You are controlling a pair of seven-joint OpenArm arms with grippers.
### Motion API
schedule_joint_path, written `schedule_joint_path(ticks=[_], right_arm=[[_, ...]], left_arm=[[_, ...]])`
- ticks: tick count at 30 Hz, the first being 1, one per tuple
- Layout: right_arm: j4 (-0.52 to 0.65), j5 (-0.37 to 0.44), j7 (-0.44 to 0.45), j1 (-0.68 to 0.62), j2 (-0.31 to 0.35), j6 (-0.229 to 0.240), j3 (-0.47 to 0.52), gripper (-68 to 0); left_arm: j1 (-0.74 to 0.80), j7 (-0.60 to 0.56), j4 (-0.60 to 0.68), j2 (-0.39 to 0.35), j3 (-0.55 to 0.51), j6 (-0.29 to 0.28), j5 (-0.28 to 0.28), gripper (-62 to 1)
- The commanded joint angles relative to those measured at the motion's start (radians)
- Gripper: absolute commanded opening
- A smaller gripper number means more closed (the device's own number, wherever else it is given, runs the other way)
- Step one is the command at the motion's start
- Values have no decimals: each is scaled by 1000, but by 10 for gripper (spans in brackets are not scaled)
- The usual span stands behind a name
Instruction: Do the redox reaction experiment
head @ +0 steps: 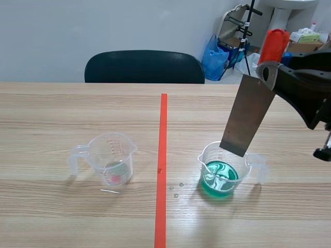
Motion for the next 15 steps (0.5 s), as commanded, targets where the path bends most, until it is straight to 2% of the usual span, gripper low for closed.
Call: schedule_joint_path(ticks=[1,3,5,15], right_arm=[[18,14,15,7,5,-3,16,-656],[18,14,15,7,5,-3,16,-656],[18,14,15,7,5,-3,16,-656],[18,14,15,7,5,-3,16,-656]], left_arm=[[1,-13,10,2,-3,-1,-10,-180],[1,-14,10,2,-2,-3,-10,-56],[1,-11,10,2,-2,-3,-10,-1],[1,-11,10,2,-2,-3,-10,9]])
